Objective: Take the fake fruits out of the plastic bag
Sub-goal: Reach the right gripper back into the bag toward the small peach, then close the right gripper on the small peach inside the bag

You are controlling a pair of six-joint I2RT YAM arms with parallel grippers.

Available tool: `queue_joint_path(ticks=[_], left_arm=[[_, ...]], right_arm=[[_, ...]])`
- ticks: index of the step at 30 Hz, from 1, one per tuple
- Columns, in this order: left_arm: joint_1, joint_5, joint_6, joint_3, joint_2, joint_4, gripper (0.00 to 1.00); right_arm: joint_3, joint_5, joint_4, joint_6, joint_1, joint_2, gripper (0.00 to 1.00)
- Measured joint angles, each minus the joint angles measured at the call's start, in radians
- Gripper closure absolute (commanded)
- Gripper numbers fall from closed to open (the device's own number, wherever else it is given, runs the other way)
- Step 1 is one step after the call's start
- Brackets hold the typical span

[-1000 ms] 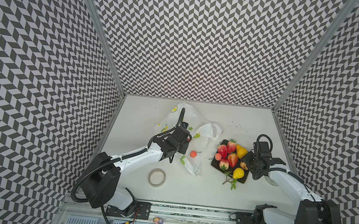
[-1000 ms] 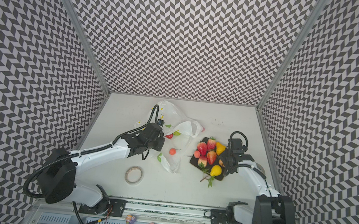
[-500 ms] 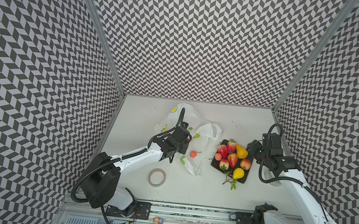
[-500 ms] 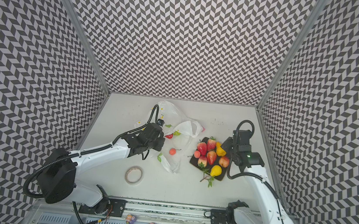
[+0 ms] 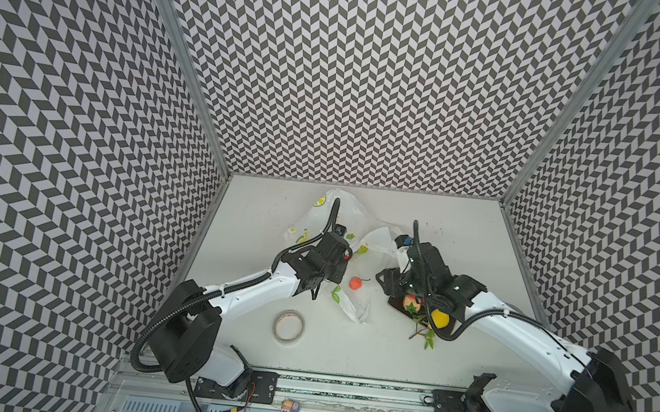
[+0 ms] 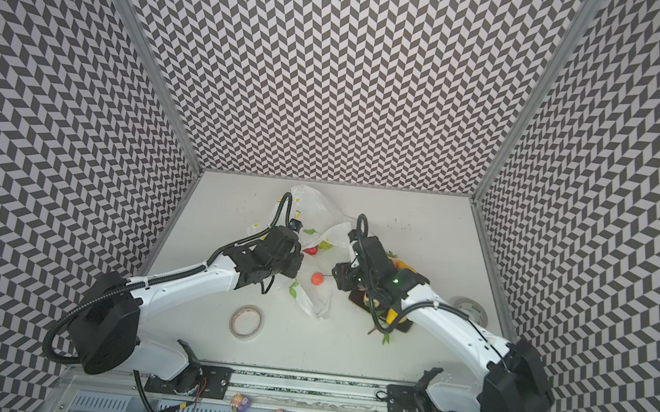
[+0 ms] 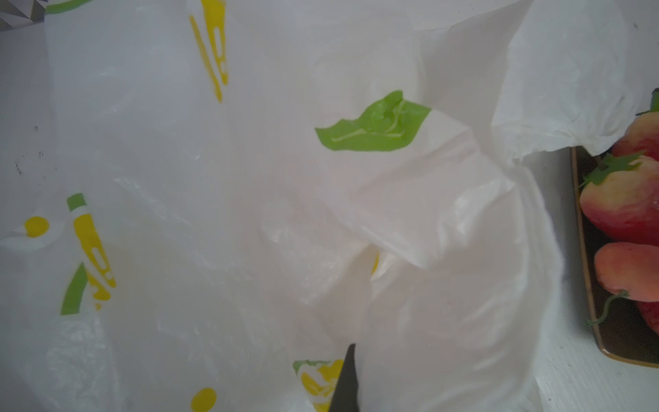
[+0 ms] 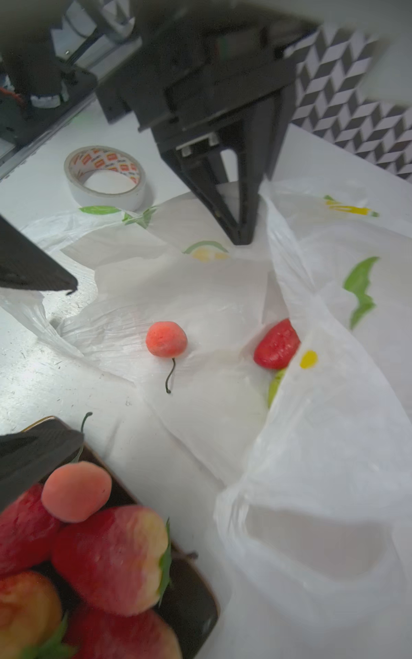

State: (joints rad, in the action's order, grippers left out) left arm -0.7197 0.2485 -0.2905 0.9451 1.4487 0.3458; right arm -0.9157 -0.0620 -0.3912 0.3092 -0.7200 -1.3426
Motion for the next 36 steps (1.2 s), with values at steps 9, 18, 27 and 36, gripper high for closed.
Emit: queue_joint_path(ticks=[9, 18, 27, 36], left_arm=[[0.000, 0.001, -0.008, 0.000, 0.000, 0.016, 1.00], [0.000, 0.001, -0.023, 0.000, 0.000, 0.030, 1.00], [0.000, 0.007, -0.044, 0.000, 0.000, 0.034, 1.00], [0.000, 0.013, -0.050, 0.000, 0.000, 0.034, 1.00]], right_arm=[[-0.057, -0.021, 0.079, -0.142, -0.093, -0.262, 0.39], [-0.113, 0.043, 0.124, -0.604, -0.077, -0.341, 0.37], [-0.114, -0.089, 0.133, -0.922, -0.003, -0.415, 0.38], [-0.140, -0.163, 0.162, -1.030, -0.004, -0.462, 0.40]])
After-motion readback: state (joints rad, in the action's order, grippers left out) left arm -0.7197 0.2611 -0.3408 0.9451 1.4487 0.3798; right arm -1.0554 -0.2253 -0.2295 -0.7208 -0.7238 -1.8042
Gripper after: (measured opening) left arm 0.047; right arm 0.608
